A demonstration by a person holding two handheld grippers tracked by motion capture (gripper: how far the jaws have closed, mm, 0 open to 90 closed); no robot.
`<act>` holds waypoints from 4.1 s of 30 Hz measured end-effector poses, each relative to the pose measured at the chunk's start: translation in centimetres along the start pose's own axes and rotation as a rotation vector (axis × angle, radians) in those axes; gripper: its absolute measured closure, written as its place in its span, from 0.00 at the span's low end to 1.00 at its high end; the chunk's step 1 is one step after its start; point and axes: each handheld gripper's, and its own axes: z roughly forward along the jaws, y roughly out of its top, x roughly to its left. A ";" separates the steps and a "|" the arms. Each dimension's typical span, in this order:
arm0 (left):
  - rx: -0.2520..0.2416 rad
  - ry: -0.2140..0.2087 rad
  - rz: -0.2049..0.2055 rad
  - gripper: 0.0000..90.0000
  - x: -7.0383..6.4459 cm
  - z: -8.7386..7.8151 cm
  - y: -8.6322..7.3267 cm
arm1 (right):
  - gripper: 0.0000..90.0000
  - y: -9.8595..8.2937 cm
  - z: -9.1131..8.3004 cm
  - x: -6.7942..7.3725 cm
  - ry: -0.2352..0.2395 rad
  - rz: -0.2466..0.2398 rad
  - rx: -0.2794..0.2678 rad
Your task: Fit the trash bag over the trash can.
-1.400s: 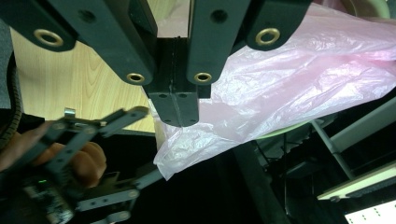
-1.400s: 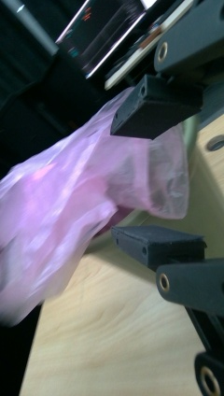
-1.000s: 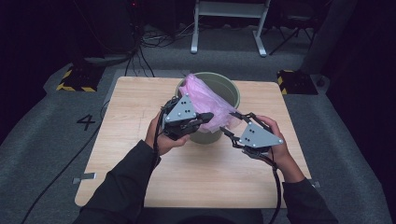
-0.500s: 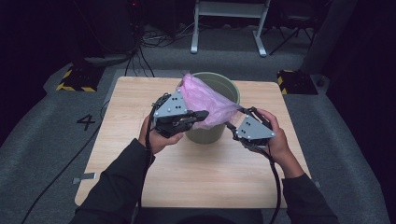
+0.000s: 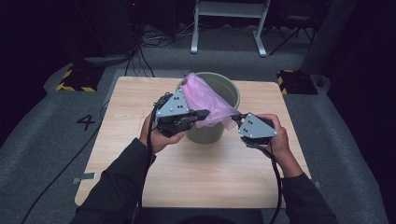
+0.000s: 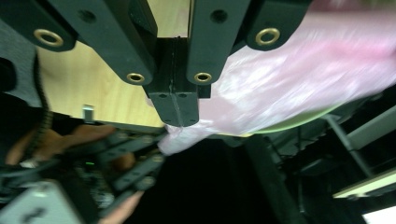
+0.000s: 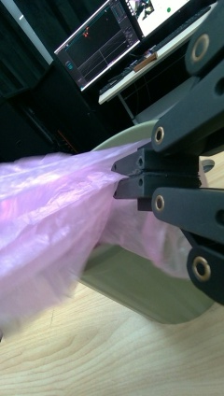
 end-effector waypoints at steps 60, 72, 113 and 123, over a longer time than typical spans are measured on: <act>-0.036 0.057 0.107 0.26 -2.3 -1.5 -3.8 | 0.94 -4.2 -0.8 -3.0 0.002 0.241 0.048; 0.076 0.168 0.156 0.88 -0.5 1.3 -3.1 | 0.40 -3.9 -2.9 -2.5 0.046 0.249 -0.055; 0.125 0.163 0.098 1.00 1.2 -2.5 -9.4 | 1.00 -5.6 -0.4 -2.3 0.054 0.500 -0.013; -0.058 0.226 -0.083 0.48 0.8 -4.5 -9.1 | 1.00 -5.6 -0.4 -2.5 0.066 0.512 -0.069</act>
